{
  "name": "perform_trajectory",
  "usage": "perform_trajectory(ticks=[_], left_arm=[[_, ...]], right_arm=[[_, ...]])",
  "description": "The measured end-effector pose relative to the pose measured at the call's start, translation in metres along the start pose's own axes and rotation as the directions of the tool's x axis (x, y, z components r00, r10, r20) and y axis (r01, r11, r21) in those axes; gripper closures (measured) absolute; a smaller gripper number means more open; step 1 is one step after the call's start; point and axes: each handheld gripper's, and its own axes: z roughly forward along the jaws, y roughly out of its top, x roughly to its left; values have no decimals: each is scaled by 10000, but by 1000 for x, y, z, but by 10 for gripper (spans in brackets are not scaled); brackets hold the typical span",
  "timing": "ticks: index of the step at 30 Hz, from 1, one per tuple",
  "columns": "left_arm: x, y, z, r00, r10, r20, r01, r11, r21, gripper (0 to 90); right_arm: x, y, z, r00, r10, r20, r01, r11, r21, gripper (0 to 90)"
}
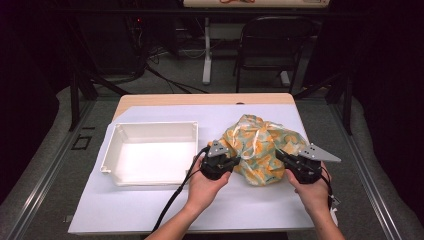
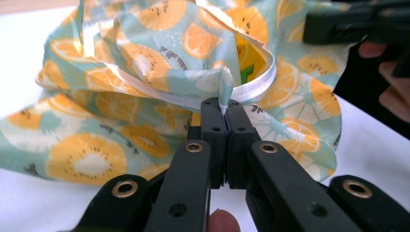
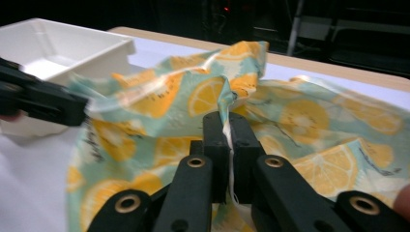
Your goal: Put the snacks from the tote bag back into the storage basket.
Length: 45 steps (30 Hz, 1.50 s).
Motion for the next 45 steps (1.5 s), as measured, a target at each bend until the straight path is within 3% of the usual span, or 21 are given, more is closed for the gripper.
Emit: perform_trajectory(ticks=[4, 8, 10, 11, 17, 21, 29, 34, 40, 42, 45], left_arm=[[-3, -7, 0, 10000, 60, 62, -61, 9999, 152, 889], [-5, -9, -2, 9999, 119, 101, -122, 9996, 250, 856], [-4, -9, -4, 9999, 13, 170, -15, 9999, 125, 834], [-3, -8, -6, 9998, 49, 212, -50, 10000, 52, 770], [-1, 2, -19, 9996, -85, 282, 101, 9982, -597, 634], [-1, 11, -20, 9997, -155, 185, 171, 9955, -931, 591], [-8, 22, 0, 9992, -357, 191, 371, 9966, -740, 425], [-12, 26, 12, 9986, -503, -146, 489, 9953, -831, 336], [-18, 34, 25, 9993, -306, -228, 297, 9987, -404, 250], [-20, 36, 31, 9987, -164, -475, 156, 9997, -165, 258], [-20, 36, 36, 9959, -239, -870, 253, 9996, 158, 401]], right_arm=[[14, 2, -3, 9978, -355, -562, 344, 9992, -205, 889], [24, 0, -1, 9948, -575, -839, 568, 9983, -107, 890], [27, -1, 0, 9940, -658, -879, 655, 9978, -54, 890], [29, -2, 1, 9929, -707, -955, 707, 9975, -31, 890], [37, -10, 8, 9883, -726, -1339, 779, 9964, 345, 890], [41, -12, 10, 9854, -817, -1496, 899, 9948, 486, 890], [47, -18, 17, 9766, -1036, -1884, 1219, 9886, 885, 890], [49, -19, 18, 9718, -1215, -2020, 1441, 9844, 1010, 890], [52, -21, 21, 9615, -1469, -2320, 1754, 9786, 1072, 890], [53, -22, 21, 9598, -1517, -2361, 1815, 9772, 1099, 889], [55, -22, 21, 9552, -1616, -2479, 1926, 9756, 1059, 888]])
